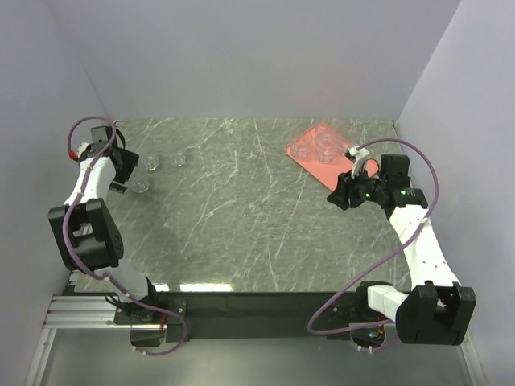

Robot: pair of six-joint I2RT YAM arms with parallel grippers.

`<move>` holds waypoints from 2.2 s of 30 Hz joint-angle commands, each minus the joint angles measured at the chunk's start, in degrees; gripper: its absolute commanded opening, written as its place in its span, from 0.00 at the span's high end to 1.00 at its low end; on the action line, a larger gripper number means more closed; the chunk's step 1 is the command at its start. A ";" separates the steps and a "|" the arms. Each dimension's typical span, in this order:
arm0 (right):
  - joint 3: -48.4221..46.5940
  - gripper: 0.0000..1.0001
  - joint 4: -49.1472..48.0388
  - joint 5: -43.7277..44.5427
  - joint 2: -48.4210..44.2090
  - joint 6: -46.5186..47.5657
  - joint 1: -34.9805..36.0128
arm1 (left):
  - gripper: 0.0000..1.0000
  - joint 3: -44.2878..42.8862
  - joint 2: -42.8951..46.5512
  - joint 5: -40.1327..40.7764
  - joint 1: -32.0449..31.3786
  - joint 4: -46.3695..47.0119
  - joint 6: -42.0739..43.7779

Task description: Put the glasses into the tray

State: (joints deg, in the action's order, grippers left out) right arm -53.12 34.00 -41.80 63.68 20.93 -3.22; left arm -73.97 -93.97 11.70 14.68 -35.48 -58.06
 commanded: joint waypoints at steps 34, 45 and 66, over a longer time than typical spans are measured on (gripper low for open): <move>-0.58 0.50 1.24 -4.34 -0.31 1.83 -3.54 | 0.99 6.55 1.15 -7.73 1.85 8.49 6.20; -3.39 0.49 8.53 -7.16 1.88 8.95 -1.09 | 1.00 25.62 19.00 -26.90 -10.42 23.09 11.57; -19.03 0.41 13.46 10.14 7.51 -5.62 20.45 | 1.00 12.12 6.00 -13.20 -56.23 30.39 0.23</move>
State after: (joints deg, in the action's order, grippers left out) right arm -68.77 47.70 -36.51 70.41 20.88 15.84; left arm -56.40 -86.21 -5.50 -38.44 -7.57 -55.42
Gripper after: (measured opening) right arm 0.570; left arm 0.100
